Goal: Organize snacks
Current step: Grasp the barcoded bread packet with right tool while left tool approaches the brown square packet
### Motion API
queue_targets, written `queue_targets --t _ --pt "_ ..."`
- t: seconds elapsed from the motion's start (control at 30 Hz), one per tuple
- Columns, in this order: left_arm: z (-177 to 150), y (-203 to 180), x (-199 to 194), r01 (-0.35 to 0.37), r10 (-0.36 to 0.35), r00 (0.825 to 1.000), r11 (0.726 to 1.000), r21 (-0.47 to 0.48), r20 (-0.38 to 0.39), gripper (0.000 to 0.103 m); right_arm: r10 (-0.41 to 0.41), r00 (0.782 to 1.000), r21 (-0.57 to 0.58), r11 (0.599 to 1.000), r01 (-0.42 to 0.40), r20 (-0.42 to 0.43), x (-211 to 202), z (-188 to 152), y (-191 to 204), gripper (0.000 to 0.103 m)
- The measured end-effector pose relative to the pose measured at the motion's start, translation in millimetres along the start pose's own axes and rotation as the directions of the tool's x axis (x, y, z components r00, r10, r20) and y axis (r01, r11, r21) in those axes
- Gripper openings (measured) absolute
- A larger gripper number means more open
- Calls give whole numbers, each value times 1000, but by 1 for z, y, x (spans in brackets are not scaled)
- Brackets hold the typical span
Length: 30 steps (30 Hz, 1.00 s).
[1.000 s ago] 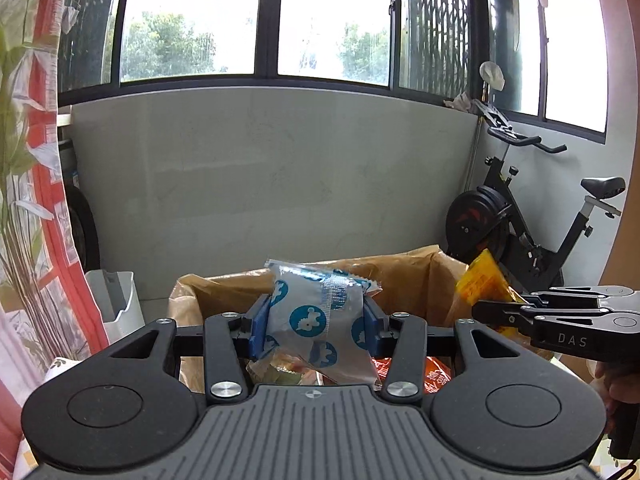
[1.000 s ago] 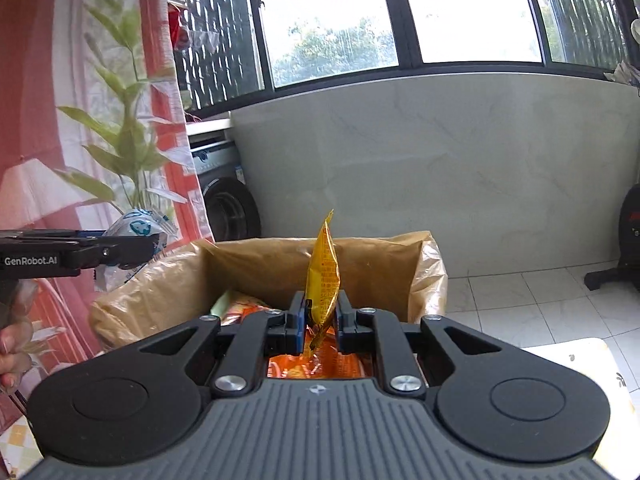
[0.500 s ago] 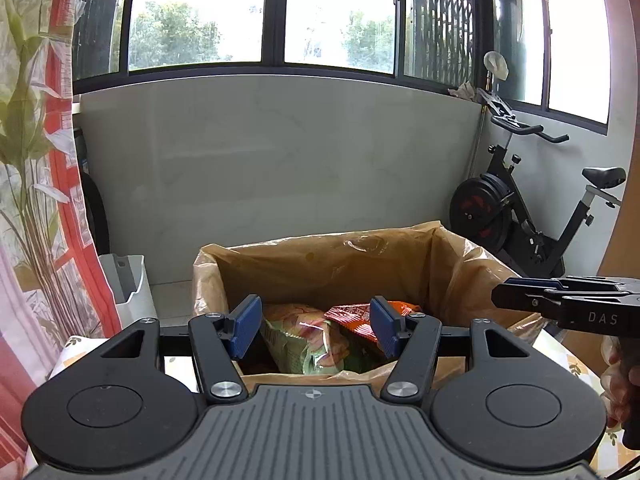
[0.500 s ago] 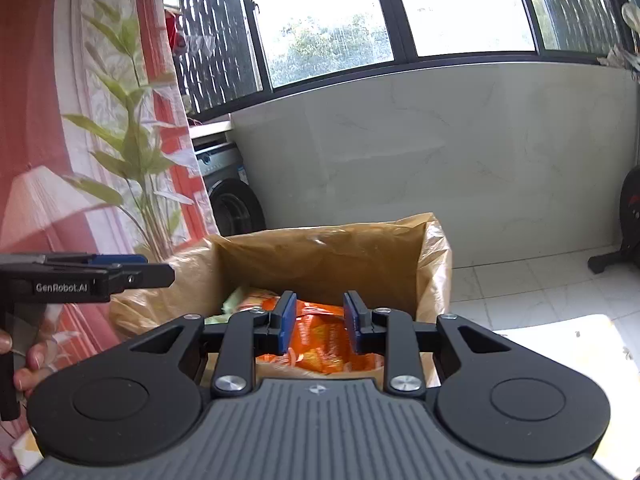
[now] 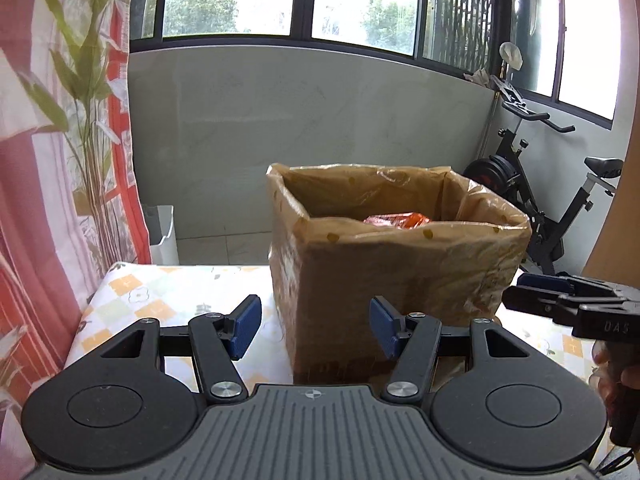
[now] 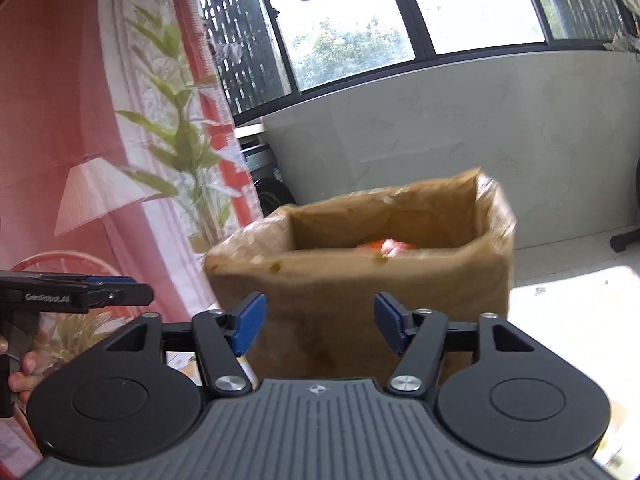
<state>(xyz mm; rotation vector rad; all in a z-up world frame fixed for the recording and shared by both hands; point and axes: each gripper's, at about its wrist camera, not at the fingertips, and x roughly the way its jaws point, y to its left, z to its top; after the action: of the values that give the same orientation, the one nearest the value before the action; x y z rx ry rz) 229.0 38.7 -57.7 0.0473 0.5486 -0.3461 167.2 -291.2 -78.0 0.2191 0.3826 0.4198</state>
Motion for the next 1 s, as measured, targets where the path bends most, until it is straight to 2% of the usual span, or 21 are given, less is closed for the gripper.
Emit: queue_targets --t 0.07,0.13,0.23,0.33,0.43,0.5,0.7,0.8,0.83,0.9,0.93,1.0 --pt "-11 8 0 -6 6 1000 1000 -14 -20 62 3 999 -10 1000 -3 -54 10 -19 12 80" --pt "-20 13 0 -20 20 999 1000 -17 -28 62 28 989 0 1000 -28 -144 23 -37 23 81" --pt "-33 22 1 -35 33 999 999 -39 -33 62 73 963 -48 995 -89 -258 40 -56 42 91" --pt "-43 31 5 -54 50 997 995 -82 -52 62 68 938 -106 988 -110 -340 55 -70 59 91" --pt "-53 39 6 -56 51 998 990 -127 -48 62 53 903 -120 986 -115 -427 69 -85 67 91" --pt "-60 43 10 -51 43 998 986 -158 -54 62 40 885 -124 986 -109 -464 75 -93 69 91" --pt "-71 46 18 -62 52 997 986 -154 -64 62 1 836 -113 991 -75 -548 96 -110 65 92" --pt "-76 46 21 -62 51 996 985 -161 -72 62 3 817 -140 985 -102 -576 105 -117 69 93" --pt "-77 45 22 -63 51 996 985 -162 -77 62 -8 816 -164 981 -107 -578 107 -120 71 93" --pt "-79 44 25 -65 51 995 985 -158 -89 62 -9 827 -195 973 -122 -563 105 -121 72 88" --pt "-79 43 27 -64 49 994 986 -156 -96 62 3 833 -199 970 -136 -554 103 -121 70 79" --pt "-81 40 32 -62 45 993 987 -151 -109 62 2 844 -214 967 -139 -537 97 -119 66 73"
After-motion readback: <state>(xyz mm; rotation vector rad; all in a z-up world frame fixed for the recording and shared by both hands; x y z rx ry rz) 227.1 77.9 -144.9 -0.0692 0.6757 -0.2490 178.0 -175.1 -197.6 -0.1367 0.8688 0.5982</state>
